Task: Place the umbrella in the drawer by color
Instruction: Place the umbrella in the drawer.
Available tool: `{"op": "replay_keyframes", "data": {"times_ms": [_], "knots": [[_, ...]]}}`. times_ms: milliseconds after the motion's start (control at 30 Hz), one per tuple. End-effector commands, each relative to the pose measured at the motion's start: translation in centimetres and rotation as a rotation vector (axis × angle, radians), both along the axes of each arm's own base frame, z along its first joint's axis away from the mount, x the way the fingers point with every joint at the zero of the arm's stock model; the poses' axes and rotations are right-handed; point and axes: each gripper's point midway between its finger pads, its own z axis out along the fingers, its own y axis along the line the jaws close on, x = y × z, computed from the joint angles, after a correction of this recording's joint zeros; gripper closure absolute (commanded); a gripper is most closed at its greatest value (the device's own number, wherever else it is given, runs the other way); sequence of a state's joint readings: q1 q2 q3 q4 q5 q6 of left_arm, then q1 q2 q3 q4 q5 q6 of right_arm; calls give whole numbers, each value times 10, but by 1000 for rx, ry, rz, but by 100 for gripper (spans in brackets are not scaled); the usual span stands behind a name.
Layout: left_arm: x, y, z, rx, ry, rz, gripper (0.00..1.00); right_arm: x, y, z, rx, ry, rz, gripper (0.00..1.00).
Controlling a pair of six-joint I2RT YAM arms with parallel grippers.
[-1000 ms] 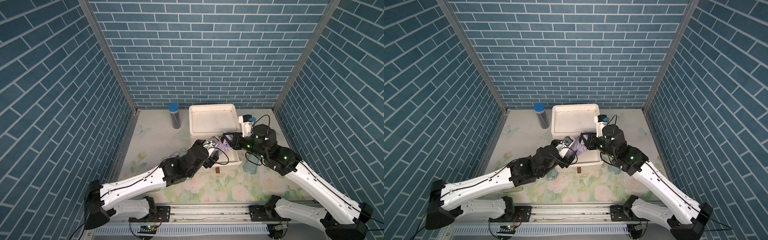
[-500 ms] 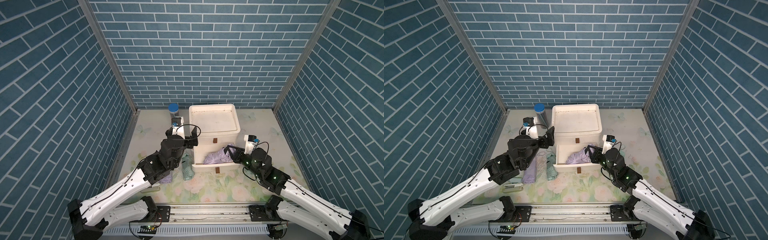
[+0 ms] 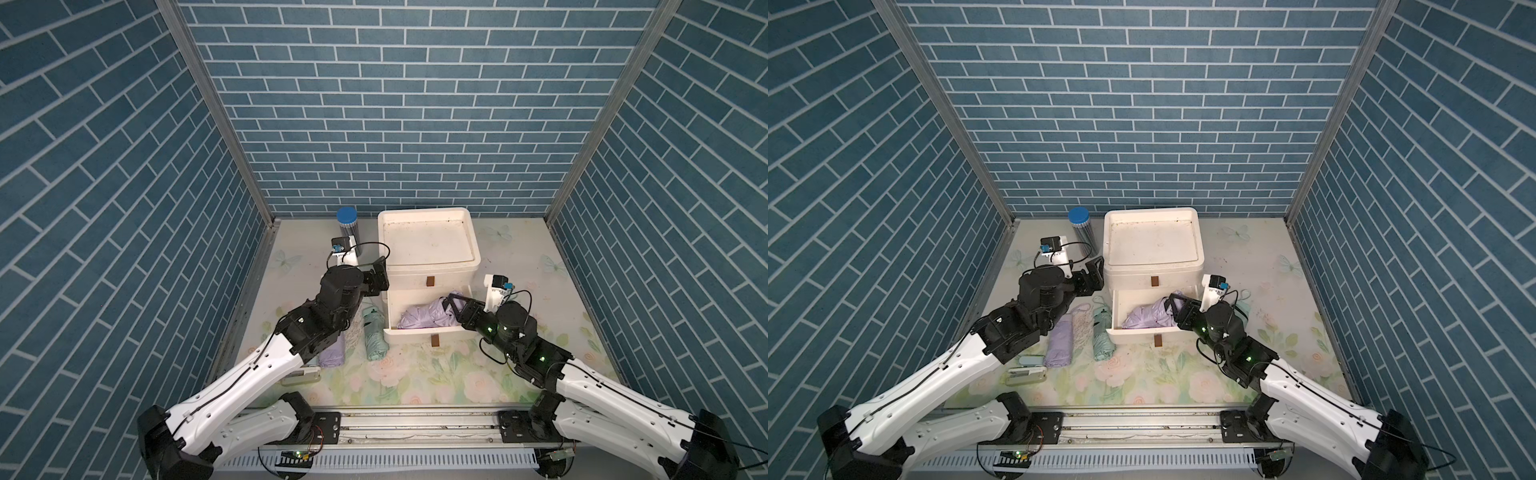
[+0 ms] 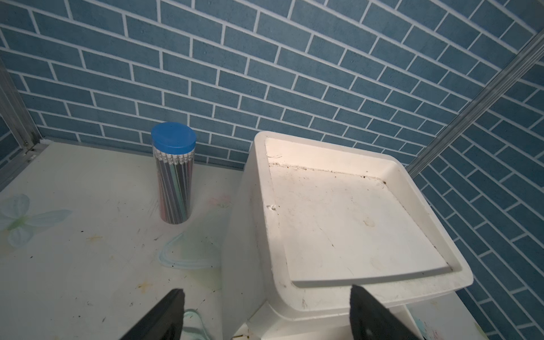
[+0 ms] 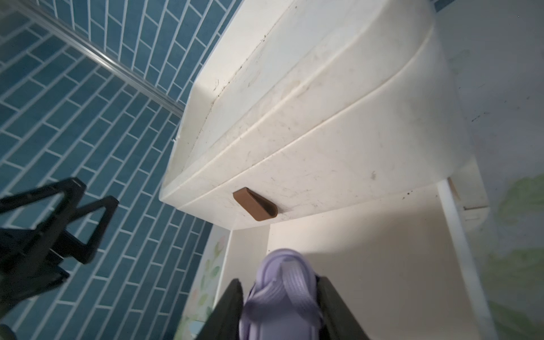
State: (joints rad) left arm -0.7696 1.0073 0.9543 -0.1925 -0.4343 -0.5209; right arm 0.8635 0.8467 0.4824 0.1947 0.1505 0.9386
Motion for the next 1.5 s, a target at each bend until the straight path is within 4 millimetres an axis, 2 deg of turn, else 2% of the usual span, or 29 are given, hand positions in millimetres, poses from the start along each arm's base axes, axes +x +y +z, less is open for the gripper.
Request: {"op": "replay_keyframes", "data": {"times_ms": [0,133,267,400,567,667,733,900,1000,1100,1333,1467], "knots": [[-1,-2,-16,8,47,-13,10,1,-1,-5,-55,19,-10,34],[1,0,-23,16,64,1,10,6,-4,-17,-219,58,-20,25],[4,-1,-28,20,84,7,10,14,-14,-22,-420,88,-43,20],[3,2,-33,24,100,15,10,16,-20,-16,-518,77,-42,20],[3,8,-42,23,124,39,10,15,-29,-1,-558,40,-46,20],[4,12,-47,21,142,56,10,10,-18,4,-540,19,17,24],[4,15,-53,26,160,68,11,3,2,2,-517,5,119,27],[2,39,-80,41,238,174,14,-8,35,-31,-644,62,234,29],[-2,55,-99,15,291,215,16,-8,44,-50,-695,100,255,30],[-8,62,-115,-7,334,223,21,-7,52,-59,-706,117,271,32],[-26,72,-149,-7,434,252,29,8,51,-83,-793,158,217,34],[-38,85,-173,-8,499,304,31,19,47,-86,-818,150,173,34]]}}
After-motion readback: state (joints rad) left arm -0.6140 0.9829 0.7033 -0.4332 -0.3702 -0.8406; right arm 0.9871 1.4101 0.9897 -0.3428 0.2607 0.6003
